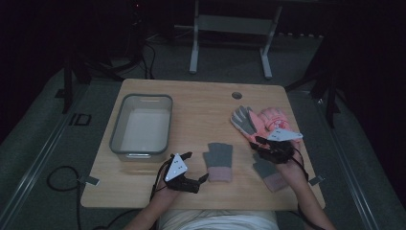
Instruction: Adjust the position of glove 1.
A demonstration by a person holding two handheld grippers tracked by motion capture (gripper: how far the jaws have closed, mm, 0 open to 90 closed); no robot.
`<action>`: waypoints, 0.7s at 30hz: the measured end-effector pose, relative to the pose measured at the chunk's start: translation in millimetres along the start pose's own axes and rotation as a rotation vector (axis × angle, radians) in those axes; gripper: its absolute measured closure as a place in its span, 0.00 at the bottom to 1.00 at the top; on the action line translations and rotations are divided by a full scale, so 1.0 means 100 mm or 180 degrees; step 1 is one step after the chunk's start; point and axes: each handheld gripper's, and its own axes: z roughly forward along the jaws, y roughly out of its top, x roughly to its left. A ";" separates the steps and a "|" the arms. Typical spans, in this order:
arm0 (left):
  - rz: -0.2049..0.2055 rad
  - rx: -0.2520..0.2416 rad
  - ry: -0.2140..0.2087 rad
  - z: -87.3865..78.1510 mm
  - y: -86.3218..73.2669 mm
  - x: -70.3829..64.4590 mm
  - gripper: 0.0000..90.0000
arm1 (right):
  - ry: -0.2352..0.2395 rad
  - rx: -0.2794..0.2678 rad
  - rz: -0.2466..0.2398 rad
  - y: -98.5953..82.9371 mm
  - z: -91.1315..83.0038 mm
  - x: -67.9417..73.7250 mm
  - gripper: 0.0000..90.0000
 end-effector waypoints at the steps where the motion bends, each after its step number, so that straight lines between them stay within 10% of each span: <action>1: -0.0001 -0.0001 0.0000 0.00 0.00 0.00 0.02 | -0.0039 0.0013 0.0012 -0.05 -0.03 -0.05 0.71; 21: -0.0003 -0.0009 0.0017 0.00 0.00 0.00 0.02 | 0.0151 0.0663 0.0227 -0.96 -0.02 -0.36 0.67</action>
